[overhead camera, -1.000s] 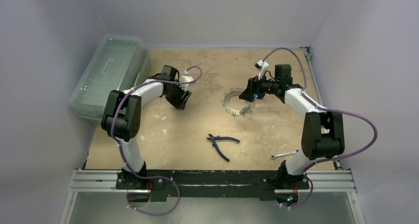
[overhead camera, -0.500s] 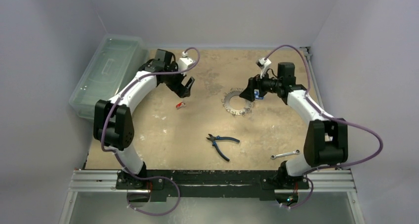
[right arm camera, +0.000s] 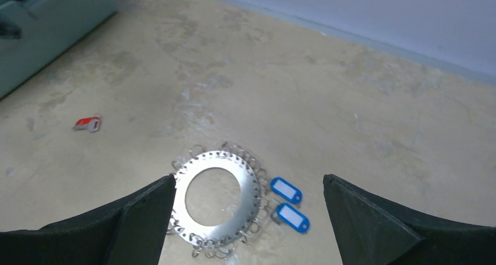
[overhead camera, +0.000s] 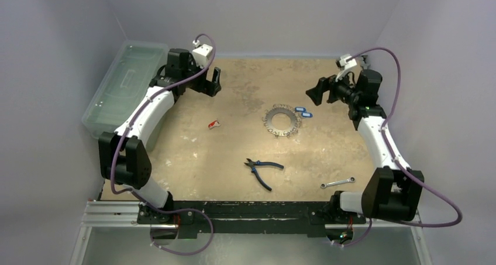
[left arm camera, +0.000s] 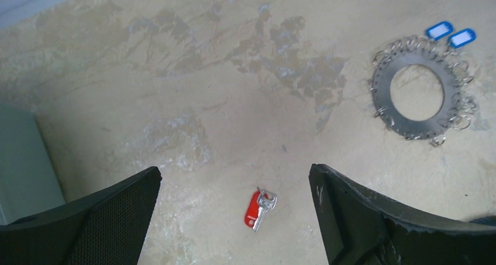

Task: Remove the keys from the keyring

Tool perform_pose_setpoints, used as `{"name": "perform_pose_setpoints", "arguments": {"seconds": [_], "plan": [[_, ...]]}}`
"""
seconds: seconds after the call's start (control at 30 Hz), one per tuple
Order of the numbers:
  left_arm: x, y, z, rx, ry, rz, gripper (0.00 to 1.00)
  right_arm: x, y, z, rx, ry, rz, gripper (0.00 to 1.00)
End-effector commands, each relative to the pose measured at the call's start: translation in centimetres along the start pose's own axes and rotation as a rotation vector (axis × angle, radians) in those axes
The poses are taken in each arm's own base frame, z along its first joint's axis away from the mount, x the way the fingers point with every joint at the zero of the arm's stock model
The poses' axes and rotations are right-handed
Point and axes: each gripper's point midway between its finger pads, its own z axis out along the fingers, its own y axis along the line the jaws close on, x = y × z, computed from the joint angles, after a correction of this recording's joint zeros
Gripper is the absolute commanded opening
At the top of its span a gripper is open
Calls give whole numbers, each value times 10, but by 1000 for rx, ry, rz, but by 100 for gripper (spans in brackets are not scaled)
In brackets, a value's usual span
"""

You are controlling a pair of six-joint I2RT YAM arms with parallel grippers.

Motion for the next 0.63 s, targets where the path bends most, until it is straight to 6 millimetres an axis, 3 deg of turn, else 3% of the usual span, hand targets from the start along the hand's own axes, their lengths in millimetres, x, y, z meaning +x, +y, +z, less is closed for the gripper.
{"name": "perform_pose_setpoints", "arguments": {"seconds": [0.0, 0.2, 0.6], "plan": [[17, 10, 7, -49, -3, -71, 99, 33, -36, 3, 71, 55, 125, 99], [47, 5, 22, -13, 35, -83, 99, 62, -34, 11, 19, 117, 163, 99], [50, 7, 23, -36, 28, -120, 99, 71, -25, 12, -32, 133, 188, 99]]}}
